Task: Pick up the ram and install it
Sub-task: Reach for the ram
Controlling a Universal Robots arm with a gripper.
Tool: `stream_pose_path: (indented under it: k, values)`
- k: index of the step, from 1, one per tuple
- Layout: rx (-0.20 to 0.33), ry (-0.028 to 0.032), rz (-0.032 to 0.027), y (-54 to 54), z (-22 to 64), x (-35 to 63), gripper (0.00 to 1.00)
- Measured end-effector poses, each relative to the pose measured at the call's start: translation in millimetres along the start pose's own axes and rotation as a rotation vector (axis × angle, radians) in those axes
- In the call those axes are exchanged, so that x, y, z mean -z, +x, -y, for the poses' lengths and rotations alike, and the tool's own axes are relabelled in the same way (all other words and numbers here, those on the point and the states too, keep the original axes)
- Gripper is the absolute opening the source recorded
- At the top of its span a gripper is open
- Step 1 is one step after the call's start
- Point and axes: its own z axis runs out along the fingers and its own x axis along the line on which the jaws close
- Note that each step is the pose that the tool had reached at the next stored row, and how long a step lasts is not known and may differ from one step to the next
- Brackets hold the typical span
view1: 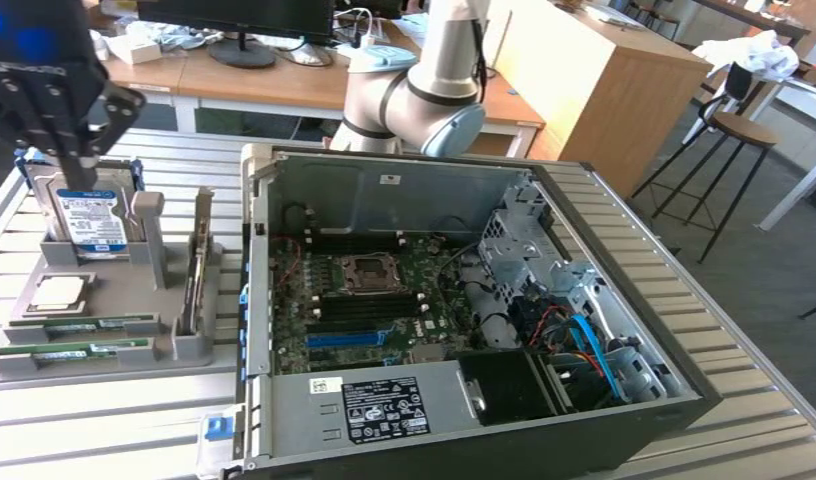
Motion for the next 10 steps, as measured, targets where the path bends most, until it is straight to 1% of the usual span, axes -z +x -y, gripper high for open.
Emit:
stream_pose_path:
  k: [3, 6, 10]
  values:
    - [0.0, 0.0001, -0.0001, 8.1, 0.6, -0.2, 0.1]
    - [0.0, 0.0, 0.0, 13.9, 1.1, -0.3, 0.1]
    - [0.0, 0.0, 0.0, 15.7, 1.2, -0.3, 0.1]
